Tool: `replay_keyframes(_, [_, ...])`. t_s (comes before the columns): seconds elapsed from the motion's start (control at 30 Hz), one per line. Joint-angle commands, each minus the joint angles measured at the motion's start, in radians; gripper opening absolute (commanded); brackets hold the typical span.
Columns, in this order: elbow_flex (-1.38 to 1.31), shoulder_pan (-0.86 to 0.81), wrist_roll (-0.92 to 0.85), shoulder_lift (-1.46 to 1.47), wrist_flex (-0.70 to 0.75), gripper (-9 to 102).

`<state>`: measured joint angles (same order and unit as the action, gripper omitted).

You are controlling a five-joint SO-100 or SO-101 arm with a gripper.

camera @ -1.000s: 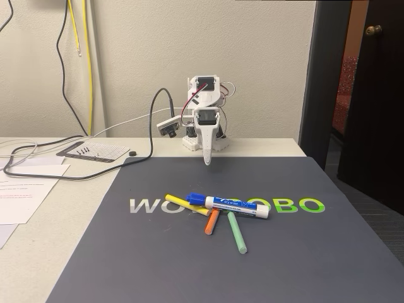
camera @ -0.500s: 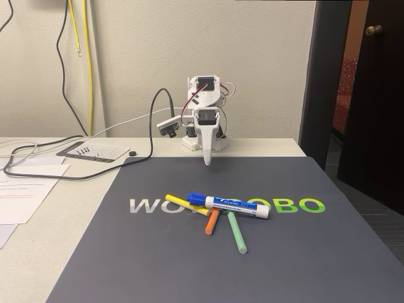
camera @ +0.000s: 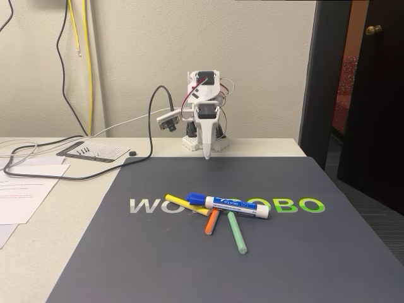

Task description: Pick up the blue marker.

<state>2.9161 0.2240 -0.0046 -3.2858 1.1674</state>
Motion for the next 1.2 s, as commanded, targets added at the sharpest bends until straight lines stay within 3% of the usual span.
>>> replay_keyframes(0.0, [-0.118, 0.020, -0.006, 0.064, 0.009, 0])
replay_keyframes(0.53, [-0.859, 0.048, 0.026, 0.815, 0.196, 0])
replay_keyframes(1.17, [-1.447, 0.084, 0.044, 1.445, 0.245, 5])
